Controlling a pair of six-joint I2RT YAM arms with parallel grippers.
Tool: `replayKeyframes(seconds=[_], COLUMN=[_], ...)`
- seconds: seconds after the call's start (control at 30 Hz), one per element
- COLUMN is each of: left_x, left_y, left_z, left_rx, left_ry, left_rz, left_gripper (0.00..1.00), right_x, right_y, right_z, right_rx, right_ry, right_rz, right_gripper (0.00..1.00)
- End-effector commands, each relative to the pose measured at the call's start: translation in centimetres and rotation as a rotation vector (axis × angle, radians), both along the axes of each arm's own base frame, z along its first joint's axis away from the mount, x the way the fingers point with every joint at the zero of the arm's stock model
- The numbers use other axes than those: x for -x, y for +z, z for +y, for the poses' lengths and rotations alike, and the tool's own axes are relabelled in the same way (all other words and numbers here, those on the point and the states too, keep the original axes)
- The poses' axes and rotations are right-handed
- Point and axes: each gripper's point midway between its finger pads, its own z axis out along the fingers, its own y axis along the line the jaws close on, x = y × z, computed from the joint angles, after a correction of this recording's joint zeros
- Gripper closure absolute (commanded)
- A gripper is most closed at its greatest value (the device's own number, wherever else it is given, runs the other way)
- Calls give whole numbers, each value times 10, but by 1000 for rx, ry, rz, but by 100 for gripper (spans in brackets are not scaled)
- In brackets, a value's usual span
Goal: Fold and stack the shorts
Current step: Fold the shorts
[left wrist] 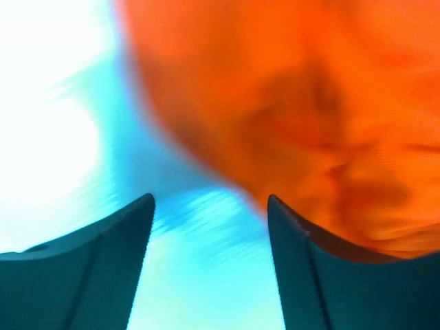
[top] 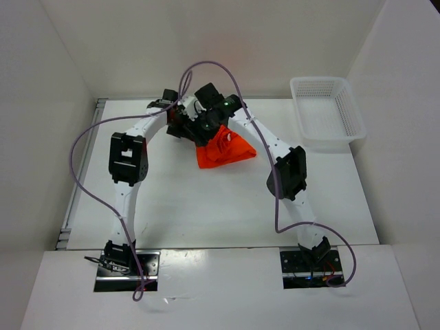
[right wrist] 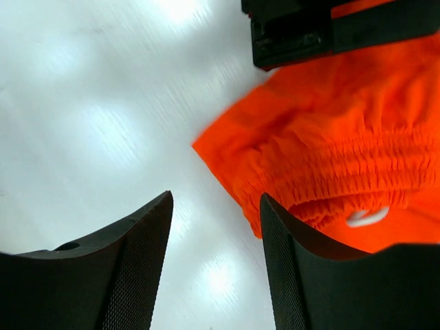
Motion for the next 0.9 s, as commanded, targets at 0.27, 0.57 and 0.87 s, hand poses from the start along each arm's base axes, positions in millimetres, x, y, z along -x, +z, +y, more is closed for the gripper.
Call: replayKeyframes(seconds=[0.27,0.57,0.87], left_x=[-11,0,1], left_y=[128,124,78], left_z=[18,-111,-149], left_rx=[-31,22,-80], left_ry=[58,-166,-184], left_rz=[-196,-238,-246], left_gripper=[12,0,0], right_x=[-31,-66,-70], right_y=[69,5,-68], right_z=[-46,-171,-158], right_rx=[-79,3,-31], right_ry=[-108,-309,-406], right_rz=[-158,-218,-71], right_gripper=[43,45,76])
